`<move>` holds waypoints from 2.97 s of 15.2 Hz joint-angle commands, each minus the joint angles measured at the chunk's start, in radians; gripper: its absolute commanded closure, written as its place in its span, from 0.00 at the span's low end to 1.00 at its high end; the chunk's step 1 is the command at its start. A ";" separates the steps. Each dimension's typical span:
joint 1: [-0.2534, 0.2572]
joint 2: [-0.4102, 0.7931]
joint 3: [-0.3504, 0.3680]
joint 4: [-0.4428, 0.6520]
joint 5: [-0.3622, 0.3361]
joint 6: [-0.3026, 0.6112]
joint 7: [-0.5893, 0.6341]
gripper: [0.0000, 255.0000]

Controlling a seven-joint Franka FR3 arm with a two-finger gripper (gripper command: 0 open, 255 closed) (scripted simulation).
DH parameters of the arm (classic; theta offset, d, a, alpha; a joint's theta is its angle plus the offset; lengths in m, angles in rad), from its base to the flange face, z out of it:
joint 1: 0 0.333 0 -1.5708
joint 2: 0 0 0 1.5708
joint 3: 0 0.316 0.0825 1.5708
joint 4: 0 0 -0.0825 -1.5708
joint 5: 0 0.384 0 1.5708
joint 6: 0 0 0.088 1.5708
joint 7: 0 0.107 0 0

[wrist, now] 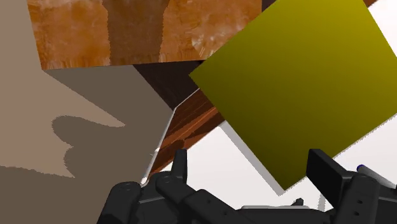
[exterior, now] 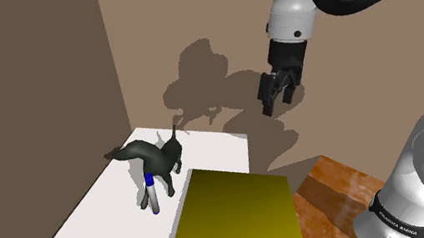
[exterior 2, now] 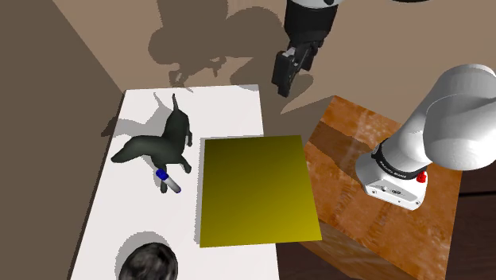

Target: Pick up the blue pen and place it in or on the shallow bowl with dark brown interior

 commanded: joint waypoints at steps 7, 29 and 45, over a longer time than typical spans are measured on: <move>-0.007 0.229 0.190 0.105 0.034 0.156 0.268 0.00; 0.125 1.072 0.371 0.723 -0.445 0.283 1.020 0.00; 0.131 1.097 0.361 0.694 -0.464 0.333 1.033 1.00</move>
